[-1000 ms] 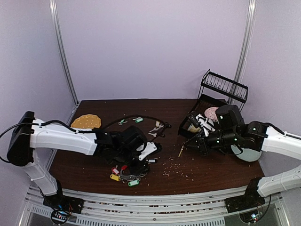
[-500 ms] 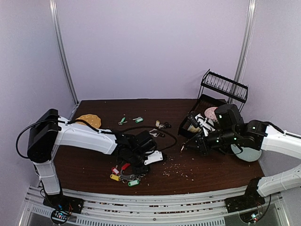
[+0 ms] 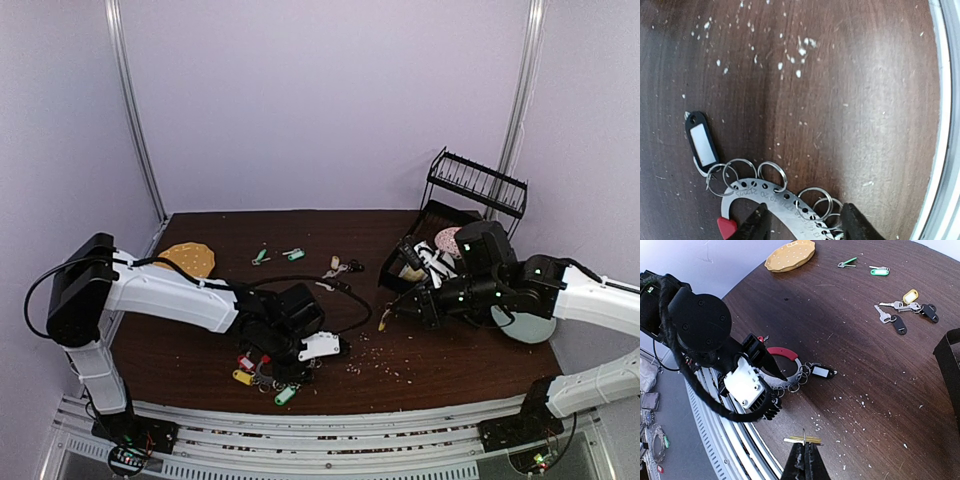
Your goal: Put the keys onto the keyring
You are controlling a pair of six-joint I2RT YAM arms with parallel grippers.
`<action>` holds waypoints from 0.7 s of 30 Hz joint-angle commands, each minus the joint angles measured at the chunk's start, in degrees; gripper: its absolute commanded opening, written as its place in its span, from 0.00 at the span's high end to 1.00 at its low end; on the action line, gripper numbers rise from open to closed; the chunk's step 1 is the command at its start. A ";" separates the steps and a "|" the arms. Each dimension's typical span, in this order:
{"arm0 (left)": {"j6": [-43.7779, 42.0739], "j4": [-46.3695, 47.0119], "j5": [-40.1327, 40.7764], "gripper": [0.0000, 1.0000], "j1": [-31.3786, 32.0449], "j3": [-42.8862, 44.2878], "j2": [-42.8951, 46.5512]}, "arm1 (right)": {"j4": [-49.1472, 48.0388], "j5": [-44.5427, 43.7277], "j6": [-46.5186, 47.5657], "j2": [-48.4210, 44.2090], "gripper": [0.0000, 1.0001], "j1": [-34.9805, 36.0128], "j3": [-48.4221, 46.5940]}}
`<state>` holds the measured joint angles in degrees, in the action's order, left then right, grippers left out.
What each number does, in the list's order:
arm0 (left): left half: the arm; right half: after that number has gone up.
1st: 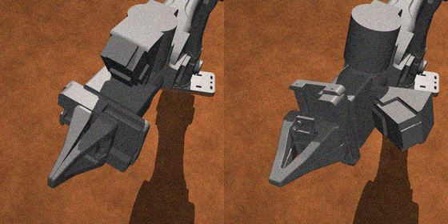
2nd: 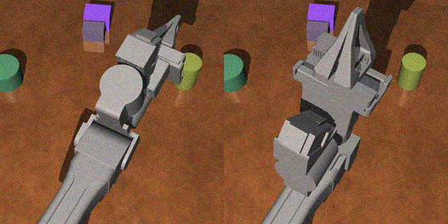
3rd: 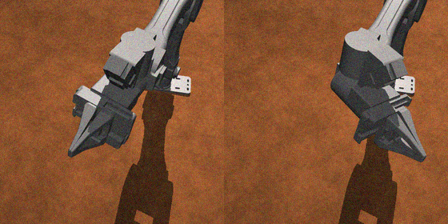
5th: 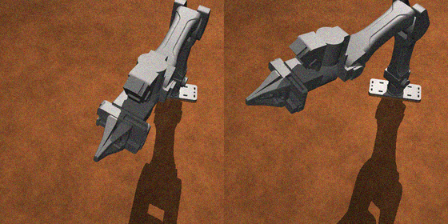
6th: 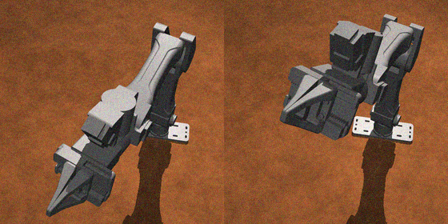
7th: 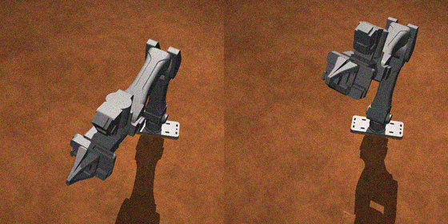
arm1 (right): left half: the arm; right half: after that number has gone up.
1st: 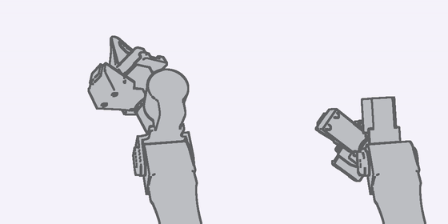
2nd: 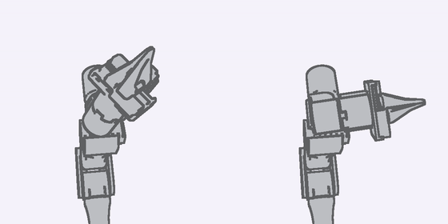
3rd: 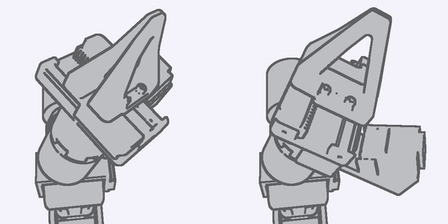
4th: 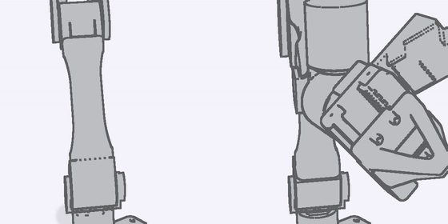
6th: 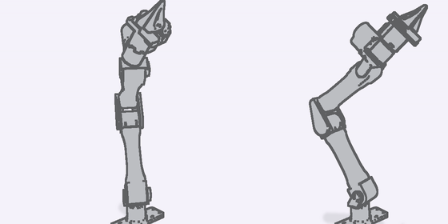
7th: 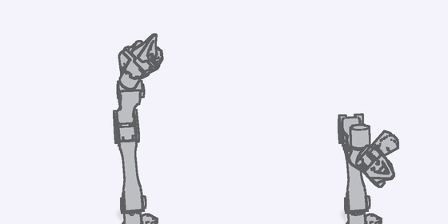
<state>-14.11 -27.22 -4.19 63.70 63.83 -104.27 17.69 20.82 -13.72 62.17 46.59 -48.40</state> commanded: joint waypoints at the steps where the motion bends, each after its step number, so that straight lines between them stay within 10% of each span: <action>1: -1.62 0.34 -2.45 0.51 -0.07 0.06 1.16 | -1.86 -0.89 -0.53 0.31 1.00 0.02 -0.14; 12: -3.45 0.77 -0.05 0.43 0.11 -0.39 0.66 | -1.24 -1.68 1.09 0.44 1.00 0.00 -0.46; 21: -3.60 6.60 5.67 0.70 0.12 -4.25 2.08 | -2.08 -1.56 -0.43 -0.32 1.00 -0.01 0.89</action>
<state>-17.06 -24.67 -0.69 63.75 61.06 -103.70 16.75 19.92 -13.41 62.48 46.59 -48.38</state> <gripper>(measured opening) 0.320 0.009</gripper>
